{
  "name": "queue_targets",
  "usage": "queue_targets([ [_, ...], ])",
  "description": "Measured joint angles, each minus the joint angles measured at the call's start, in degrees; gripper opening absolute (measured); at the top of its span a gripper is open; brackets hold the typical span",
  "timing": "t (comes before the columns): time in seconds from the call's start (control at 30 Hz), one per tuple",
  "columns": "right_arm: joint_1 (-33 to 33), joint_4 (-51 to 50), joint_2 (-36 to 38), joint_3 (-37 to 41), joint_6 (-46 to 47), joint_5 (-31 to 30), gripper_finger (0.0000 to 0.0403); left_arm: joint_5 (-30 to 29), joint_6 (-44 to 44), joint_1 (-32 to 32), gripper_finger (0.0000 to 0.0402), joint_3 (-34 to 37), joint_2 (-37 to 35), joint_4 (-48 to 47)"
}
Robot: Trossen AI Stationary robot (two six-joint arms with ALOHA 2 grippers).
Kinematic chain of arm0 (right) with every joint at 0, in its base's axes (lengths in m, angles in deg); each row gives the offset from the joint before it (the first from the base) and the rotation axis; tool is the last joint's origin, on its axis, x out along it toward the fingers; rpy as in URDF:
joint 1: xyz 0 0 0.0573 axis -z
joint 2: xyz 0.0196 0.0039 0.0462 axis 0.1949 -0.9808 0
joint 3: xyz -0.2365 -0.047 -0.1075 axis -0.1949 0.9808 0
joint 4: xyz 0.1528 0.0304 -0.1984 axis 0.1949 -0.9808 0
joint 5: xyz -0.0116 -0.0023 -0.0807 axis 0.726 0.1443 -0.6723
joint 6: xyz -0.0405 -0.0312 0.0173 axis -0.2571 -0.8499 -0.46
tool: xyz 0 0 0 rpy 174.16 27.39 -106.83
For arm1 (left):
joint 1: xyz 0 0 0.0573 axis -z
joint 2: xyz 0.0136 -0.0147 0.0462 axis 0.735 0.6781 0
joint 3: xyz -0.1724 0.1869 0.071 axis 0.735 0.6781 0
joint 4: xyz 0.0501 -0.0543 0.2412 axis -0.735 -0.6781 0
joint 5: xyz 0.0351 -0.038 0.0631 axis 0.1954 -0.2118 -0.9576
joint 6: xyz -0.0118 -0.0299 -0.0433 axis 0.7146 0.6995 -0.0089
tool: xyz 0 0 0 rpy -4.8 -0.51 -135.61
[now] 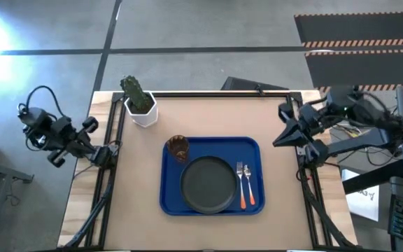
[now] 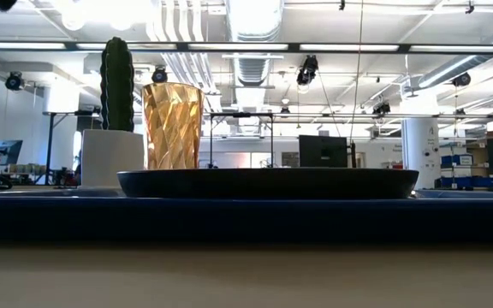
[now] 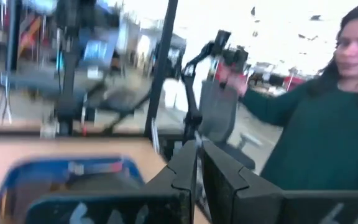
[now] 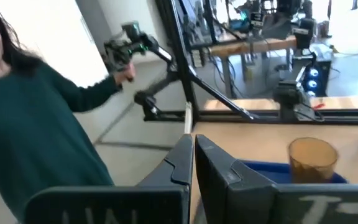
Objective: Pick and place plate/cup/fork/spoon on tray
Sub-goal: Return to Home Position
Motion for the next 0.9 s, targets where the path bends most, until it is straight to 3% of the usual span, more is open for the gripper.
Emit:
queue_targets([
  [0.23,0.0,20.5,10.2,22.5,8.1,0.8,0.0009,0.3,-5.5,0.0,0.0006,7.8,-0.2,11.1],
  [0.4,0.0,33.4,14.4,33.6,10.8,1.0,0.0009,-0.7,-9.3,0.0,0.0006,16.3,-0.2,20.2],
  [0.57,0.0,40.7,15.0,39.5,11.3,1.0,0.0009,-4.8,-11.7,0.0,0.0006,23.7,-0.3,28.9],
  [0.9,0.0,44.9,15.9,44.1,4.7,1.0,0.0009,-9.8,-14.6,0.0,0.0006,35.2,-0.3,41.2],
])
